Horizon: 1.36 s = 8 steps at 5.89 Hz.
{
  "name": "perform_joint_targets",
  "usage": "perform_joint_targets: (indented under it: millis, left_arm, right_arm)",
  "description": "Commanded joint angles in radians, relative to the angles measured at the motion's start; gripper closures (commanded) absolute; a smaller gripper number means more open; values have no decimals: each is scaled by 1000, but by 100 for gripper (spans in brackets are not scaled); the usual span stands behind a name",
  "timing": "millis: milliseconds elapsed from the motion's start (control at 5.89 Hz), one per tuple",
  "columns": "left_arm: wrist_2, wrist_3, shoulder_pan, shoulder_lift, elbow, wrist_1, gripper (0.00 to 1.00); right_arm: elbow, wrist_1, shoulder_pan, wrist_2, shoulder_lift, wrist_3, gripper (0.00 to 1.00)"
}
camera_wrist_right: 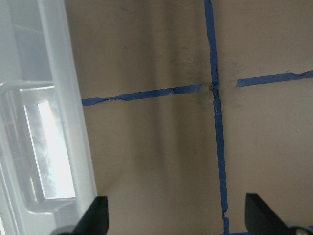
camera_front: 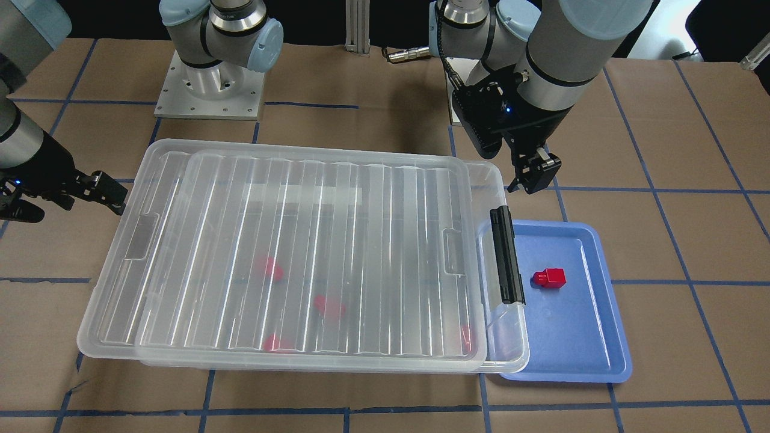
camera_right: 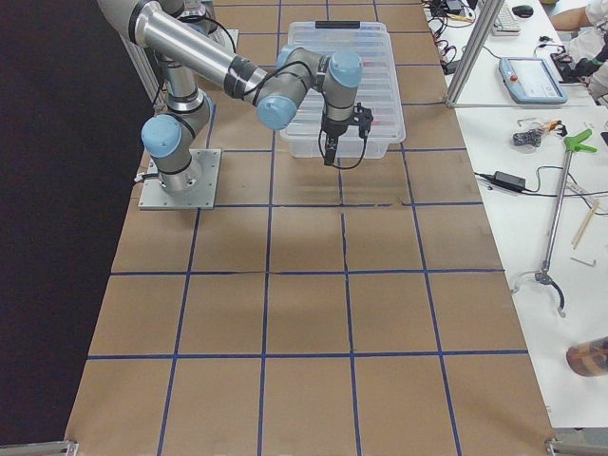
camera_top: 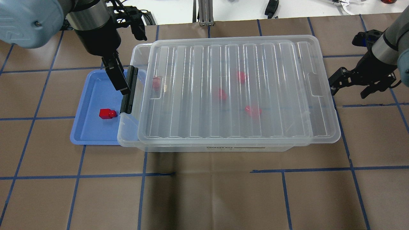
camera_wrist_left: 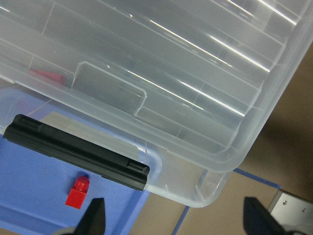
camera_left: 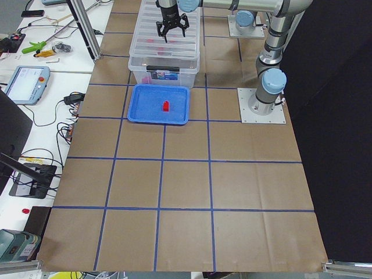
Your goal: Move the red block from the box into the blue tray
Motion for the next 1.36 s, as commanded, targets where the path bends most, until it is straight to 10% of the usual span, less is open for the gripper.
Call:
perform_joint_targets:
  millis: [0, 849, 1189]
  left_arm:
    - [-3, -267, -5, 14, -4, 42, 2]
    - [-15, -1007, -5, 14, 3, 152, 2]
    - [-14, -1017, -4, 24, -2, 154, 2]
  right_arm:
    - [15, 0, 8, 33, -13, 14, 0]
    - [-3, -15, 77, 34, -16, 31, 0]
    - [-81, 11, 80, 33, -35, 28, 0]
